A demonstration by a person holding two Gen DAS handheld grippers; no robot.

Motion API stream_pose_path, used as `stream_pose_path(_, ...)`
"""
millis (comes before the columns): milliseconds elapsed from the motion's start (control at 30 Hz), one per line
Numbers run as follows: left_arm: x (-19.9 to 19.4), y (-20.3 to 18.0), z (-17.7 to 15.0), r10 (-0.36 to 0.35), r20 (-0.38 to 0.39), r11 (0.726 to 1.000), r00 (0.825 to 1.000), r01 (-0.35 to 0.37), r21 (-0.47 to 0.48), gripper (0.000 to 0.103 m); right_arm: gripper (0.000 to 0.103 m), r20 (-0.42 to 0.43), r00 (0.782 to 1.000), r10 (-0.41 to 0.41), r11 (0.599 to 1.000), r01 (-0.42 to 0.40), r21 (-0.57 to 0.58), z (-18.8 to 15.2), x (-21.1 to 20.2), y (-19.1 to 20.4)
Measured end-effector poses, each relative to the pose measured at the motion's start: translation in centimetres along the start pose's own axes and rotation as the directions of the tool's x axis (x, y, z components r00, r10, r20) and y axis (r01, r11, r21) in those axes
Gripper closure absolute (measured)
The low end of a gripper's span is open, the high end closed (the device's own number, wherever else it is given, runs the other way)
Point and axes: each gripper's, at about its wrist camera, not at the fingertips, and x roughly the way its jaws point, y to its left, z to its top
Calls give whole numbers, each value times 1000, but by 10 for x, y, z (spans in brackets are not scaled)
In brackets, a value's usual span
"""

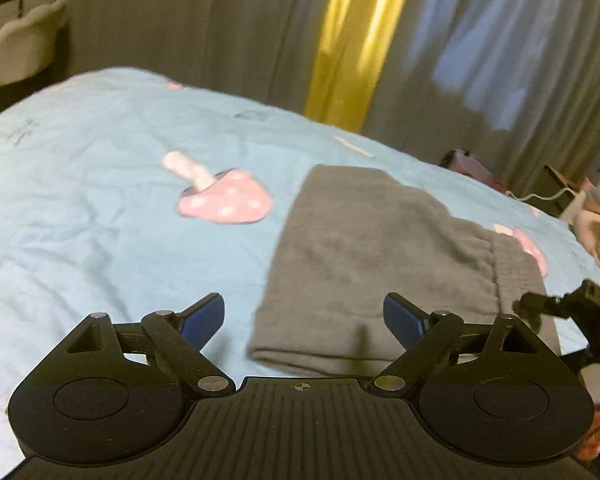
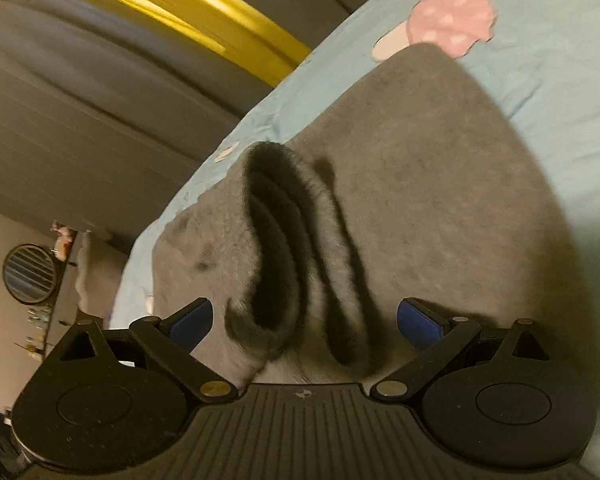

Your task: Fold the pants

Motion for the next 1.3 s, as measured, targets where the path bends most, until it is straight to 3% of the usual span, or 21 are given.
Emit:
stream_pose_path(67,-1,10,-3,-25,-17,999,1000,24,-31,11,10,-34,998,43,999,-43,6,4,12,5)
stream_pose_path(167,2,21,-7,-47,-40,996,998,44,-82,13,54,-32,999,40,999,-41,-20,4,23,13)
stream_pose_path(233,2,23,-11,-54,-50,995,997,49,-90,13,53,-36,997,64,998,-63,12,3,27,8)
stream_pose_path(367,-1,19,-13,-96,-61,993,994,91,-70,13,23,-28,992,126,990,-124,63,0,31,0)
stream_pose_path(400,1,17,-13,-101,-69,993,992,97,-60,13,22,-32,992,121,992,-120,40,0,34,7)
stream_pose_path(433,3,15,-13,-98,-81,994,992,94,-49,14,23,-36,995,94,996,-94,13,1,38,16)
stream_pose_path(500,7,11,-14,-97,-103,995,990,94,-30,14,60,-31,1000,7,998,-9,-60,2,41,32)
stream_pose_path(533,7,10,-14,-103,-108,995,989,101,-26,14,60,-27,1000,-10,995,7,-97,2,42,40)
stream_pose_path(633,7,3,-17,-103,-118,995,988,105,4,14,63,39,998,38,986,-31,-163,5,22,65)
stream_pose_path(767,14,-15,-20,-81,-169,992,982,96,84,14,63,144,973,180,966,-147,-211,15,-19,101)
stream_pose_path(900,24,-32,-24,-80,-228,981,970,118,157,16,63,173,954,246,950,-203,-236,27,-40,125)
stream_pose_path(1000,35,-26,-22,-29,-234,995,972,51,88,20,63,188,946,263,945,-214,-248,35,-51,134)
stream_pose_path(1067,44,-20,-22,-12,-267,999,964,21,33,26,63,202,938,283,942,-232,-241,40,-59,135)
stream_pose_path(1133,50,-16,-22,0,-278,1000,961,-1,-3,47,63,219,932,287,941,-232,-247,43,-67,133)
stream_pose_path(1233,45,-3,-22,-57,-208,993,976,34,-111,72,63,241,932,270,944,-207,-257,46,-77,127)
stream_pose_path(1300,36,2,-22,-97,-148,987,984,77,-139,78,63,249,937,244,951,-180,-253,45,-81,119)
